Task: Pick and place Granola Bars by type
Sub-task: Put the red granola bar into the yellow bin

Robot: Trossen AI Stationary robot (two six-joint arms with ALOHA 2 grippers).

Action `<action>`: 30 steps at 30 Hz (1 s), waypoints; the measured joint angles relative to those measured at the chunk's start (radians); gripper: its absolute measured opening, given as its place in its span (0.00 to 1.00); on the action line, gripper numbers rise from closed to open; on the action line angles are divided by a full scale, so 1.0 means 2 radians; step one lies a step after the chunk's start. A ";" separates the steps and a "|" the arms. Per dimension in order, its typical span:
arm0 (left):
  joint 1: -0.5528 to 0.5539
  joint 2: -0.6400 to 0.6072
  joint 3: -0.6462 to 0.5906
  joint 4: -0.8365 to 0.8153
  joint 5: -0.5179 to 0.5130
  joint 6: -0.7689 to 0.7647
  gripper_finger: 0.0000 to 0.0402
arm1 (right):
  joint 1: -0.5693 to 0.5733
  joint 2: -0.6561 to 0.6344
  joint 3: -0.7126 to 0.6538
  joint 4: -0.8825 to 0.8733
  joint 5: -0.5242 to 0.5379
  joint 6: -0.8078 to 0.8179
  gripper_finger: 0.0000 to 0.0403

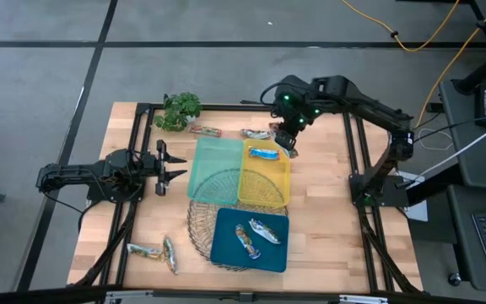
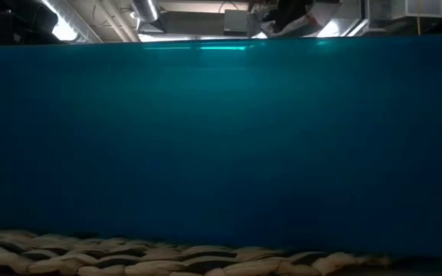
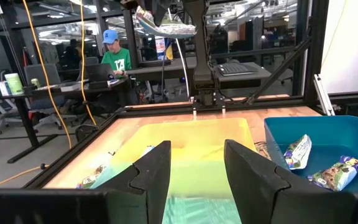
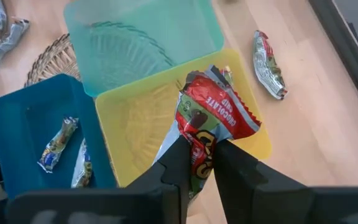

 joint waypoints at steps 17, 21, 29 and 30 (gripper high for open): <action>0.000 0.000 0.000 0.000 0.000 0.000 0.36 | 0.002 0.069 -0.002 0.011 0.018 -0.045 0.17; 0.000 0.000 0.000 0.000 0.000 0.000 0.36 | 0.007 0.090 -0.003 0.023 0.019 -0.047 0.17; 0.000 0.000 0.000 0.000 0.000 0.000 0.36 | 0.033 0.122 -0.015 0.060 0.019 -0.058 0.17; 0.000 0.000 0.000 0.000 0.000 0.000 0.36 | 0.036 0.122 -0.027 0.069 0.020 -0.059 0.17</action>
